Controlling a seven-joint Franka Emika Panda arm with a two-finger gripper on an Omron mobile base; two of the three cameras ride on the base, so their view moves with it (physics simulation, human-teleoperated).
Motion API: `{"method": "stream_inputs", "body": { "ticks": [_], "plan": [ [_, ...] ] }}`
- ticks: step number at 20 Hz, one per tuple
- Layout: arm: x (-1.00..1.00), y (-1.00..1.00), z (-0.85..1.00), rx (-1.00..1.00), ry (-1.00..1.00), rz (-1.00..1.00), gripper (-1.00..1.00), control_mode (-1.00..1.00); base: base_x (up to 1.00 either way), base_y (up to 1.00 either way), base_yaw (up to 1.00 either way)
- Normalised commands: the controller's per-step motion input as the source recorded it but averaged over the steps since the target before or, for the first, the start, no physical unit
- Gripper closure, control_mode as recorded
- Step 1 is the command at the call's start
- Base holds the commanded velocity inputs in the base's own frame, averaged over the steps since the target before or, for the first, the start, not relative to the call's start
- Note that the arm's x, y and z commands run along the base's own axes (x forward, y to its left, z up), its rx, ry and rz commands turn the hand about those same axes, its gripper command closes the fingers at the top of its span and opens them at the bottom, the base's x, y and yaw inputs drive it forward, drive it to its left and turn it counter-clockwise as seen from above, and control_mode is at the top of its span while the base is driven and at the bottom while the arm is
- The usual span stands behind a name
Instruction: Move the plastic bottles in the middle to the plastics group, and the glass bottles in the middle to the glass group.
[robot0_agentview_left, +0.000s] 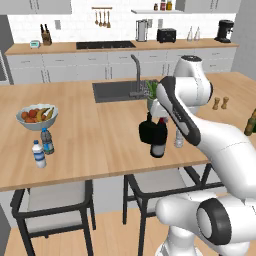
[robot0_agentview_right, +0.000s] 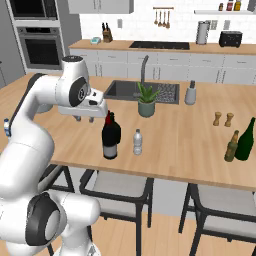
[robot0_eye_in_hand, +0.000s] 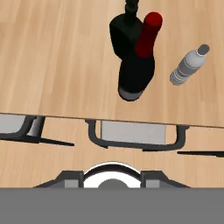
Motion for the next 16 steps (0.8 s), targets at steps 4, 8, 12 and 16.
{"method": "stream_inputs", "body": {
  "ticks": [4, 8, 12, 16],
  "plan": [
    [-0.14, 0.00, 0.00, 0.00, 0.00, 0.00, -1.00, -1.00, 0.00, 0.00, 0.00],
    [-0.22, 0.01, 0.00, 0.00, 0.00, 0.00, -1.00, -1.00, 0.00, 0.00, 0.00],
    [-0.03, 0.00, 0.00, 0.00, -0.07, -0.01, -1.00, -1.00, 0.00, 0.00, 0.00],
    [0.14, -0.01, 0.00, 0.00, -0.09, -0.04, -1.00, -1.00, 0.00, 0.00, 0.00]
  ]
}}
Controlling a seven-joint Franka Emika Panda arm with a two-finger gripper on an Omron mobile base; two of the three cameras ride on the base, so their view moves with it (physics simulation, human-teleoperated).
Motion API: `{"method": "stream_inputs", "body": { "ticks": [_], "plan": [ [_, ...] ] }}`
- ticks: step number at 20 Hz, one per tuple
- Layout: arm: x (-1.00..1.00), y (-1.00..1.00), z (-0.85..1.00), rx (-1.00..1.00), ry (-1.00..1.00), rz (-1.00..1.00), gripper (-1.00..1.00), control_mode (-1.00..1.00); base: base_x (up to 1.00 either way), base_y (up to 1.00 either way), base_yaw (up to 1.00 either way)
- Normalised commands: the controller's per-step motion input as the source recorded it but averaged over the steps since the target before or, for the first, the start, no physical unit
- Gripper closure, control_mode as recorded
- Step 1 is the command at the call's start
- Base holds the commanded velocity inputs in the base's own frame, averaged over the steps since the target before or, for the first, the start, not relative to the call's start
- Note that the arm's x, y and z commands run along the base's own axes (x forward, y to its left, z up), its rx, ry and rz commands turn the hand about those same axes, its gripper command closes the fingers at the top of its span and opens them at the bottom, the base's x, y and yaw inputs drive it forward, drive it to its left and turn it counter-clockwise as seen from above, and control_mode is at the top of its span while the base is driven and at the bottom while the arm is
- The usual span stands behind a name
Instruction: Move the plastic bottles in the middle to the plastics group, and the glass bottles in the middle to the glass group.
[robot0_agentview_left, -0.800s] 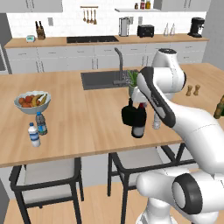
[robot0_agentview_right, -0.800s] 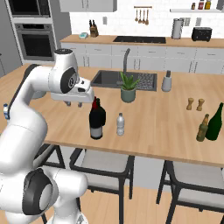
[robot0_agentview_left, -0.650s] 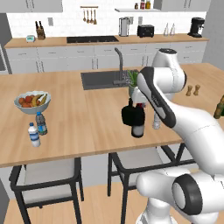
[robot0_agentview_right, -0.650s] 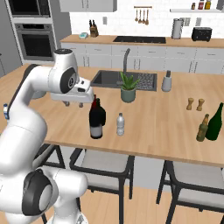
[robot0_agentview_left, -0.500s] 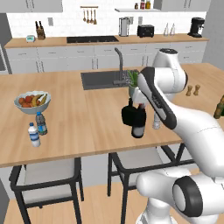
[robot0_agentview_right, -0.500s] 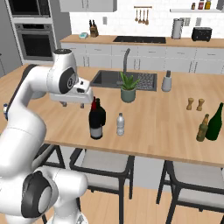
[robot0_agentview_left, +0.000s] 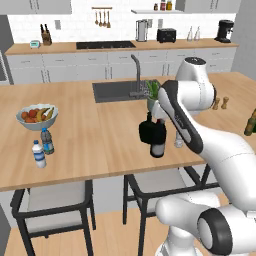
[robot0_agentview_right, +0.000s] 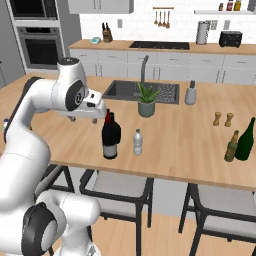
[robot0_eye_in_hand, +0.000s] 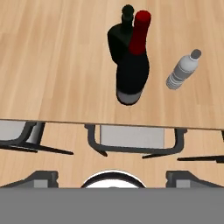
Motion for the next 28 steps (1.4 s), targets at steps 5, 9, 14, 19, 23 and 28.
{"method": "stream_inputs", "body": {
  "ticks": [5, 9, 14, 19, 23, 28],
  "plan": [
    [0.35, -0.18, -0.01, -0.01, 0.00, -0.05, -1.00, -1.00, 0.00, 0.00, 0.00],
    [0.68, -0.08, -0.10, -0.04, 0.00, -0.04, -1.00, -1.00, 0.00, 0.00, 0.00],
    [0.87, 0.00, -0.16, -0.02, 0.00, -0.02, -1.00, -1.00, 0.00, 0.00, 0.00],
    [0.48, -0.04, -0.40, 0.00, 0.01, 0.00, -1.00, -1.00, 0.00, 0.00, 0.00],
    [0.31, -0.21, -0.44, 0.00, 0.00, 0.00, -1.00, -1.00, 0.00, 0.00, 0.00],
    [0.17, -0.21, -0.28, 0.00, 0.00, 0.00, -1.00, -1.00, 0.00, 0.00, 0.00]
  ]
}}
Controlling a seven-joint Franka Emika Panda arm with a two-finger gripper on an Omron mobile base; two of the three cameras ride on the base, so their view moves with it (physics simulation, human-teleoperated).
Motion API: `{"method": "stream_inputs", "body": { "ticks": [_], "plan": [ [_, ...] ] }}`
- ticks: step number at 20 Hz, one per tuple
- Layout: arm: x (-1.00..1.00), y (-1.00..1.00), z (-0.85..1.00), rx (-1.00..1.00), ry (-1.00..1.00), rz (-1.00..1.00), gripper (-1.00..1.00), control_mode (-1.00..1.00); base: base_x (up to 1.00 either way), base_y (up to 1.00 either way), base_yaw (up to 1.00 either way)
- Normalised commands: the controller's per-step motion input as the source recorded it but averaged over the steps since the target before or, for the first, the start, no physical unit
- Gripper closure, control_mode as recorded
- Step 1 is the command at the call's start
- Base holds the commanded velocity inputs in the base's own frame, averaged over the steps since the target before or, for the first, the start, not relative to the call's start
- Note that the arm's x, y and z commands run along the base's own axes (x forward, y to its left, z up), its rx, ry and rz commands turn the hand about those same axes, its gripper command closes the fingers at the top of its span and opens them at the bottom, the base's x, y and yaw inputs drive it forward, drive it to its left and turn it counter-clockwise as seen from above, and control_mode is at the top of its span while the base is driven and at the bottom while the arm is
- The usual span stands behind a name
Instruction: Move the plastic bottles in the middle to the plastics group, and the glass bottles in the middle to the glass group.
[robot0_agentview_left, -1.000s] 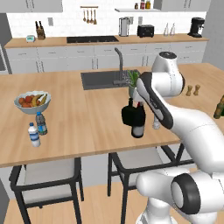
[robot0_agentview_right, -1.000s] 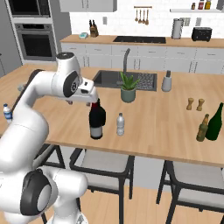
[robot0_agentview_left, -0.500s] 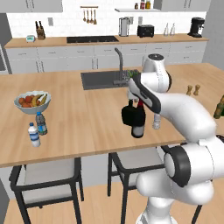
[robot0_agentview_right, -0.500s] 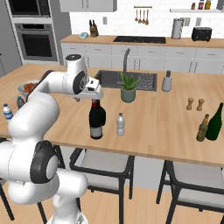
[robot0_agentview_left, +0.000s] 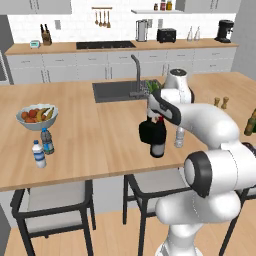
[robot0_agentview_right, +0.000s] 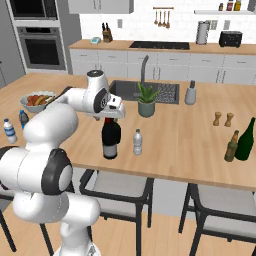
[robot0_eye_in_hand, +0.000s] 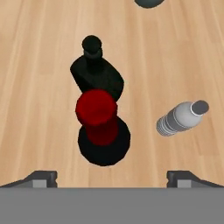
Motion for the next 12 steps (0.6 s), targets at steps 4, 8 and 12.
{"method": "stream_inputs", "body": {
  "ticks": [4, 8, 12],
  "plan": [
    [0.00, 0.00, -0.09, 0.00, 0.00, 0.01, -1.00, -1.00, 0.00, 0.00, 0.00],
    [0.00, 0.00, -0.18, 0.00, 0.00, 0.02, -1.00, -1.00, 0.00, 0.00, 0.00],
    [0.10, 0.01, -0.12, 0.00, 0.00, 0.02, -1.00, -1.00, 0.00, 0.00, 0.00]
  ]
}}
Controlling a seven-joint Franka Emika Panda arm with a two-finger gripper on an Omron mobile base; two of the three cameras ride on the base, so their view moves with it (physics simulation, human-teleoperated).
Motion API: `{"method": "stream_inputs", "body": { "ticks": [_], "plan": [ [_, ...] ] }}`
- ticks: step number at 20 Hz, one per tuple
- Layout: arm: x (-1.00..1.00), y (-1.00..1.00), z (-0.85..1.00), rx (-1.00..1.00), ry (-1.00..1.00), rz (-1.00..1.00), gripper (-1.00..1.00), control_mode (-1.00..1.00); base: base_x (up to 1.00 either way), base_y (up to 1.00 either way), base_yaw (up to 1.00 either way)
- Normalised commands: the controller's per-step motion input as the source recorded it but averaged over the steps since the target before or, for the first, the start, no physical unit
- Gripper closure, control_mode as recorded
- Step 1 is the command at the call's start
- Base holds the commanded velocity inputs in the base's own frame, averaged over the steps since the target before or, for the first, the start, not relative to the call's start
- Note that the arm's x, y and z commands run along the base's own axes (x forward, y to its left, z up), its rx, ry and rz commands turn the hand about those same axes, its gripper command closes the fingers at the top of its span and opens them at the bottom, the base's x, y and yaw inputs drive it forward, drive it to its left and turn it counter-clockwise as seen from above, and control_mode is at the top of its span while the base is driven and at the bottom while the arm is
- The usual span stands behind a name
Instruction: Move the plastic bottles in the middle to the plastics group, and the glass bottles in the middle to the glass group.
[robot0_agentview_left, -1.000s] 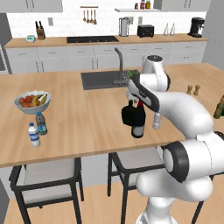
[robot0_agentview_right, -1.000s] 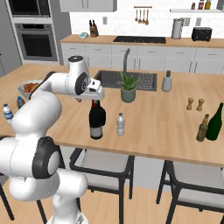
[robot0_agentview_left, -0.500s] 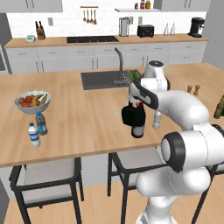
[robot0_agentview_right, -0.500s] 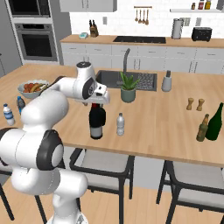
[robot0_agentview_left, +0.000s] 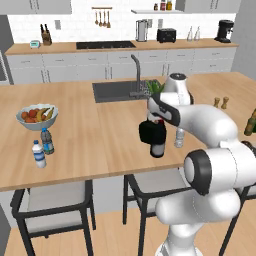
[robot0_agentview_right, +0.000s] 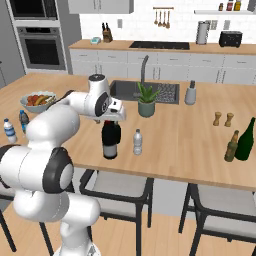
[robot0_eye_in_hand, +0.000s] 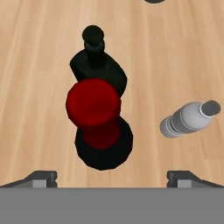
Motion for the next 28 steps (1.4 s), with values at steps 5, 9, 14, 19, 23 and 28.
{"method": "stream_inputs", "body": {
  "ticks": [5, 9, 14, 19, 23, 28],
  "plan": [
    [0.21, 0.04, -0.09, 0.00, 0.00, 0.01, -1.00, -1.00, 0.00, 0.00, 0.00],
    [0.05, 0.00, -0.19, 0.00, 0.00, 0.00, -1.00, -1.00, 0.00, 0.00, 0.00],
    [0.00, 0.00, -0.17, 0.00, 0.00, 0.00, -1.00, -1.00, 0.00, 0.00, 0.00],
    [0.06, 0.02, -0.10, 0.00, 0.00, 0.00, -1.00, -1.00, 0.00, 0.00, 0.00],
    [0.18, 0.00, -0.14, 0.00, -0.01, 0.00, -1.00, -1.00, 0.00, 0.00, 0.00],
    [0.10, 0.00, -0.09, 0.00, -0.03, 0.00, -1.00, -1.00, 0.00, 0.00, 0.00]
  ]
}}
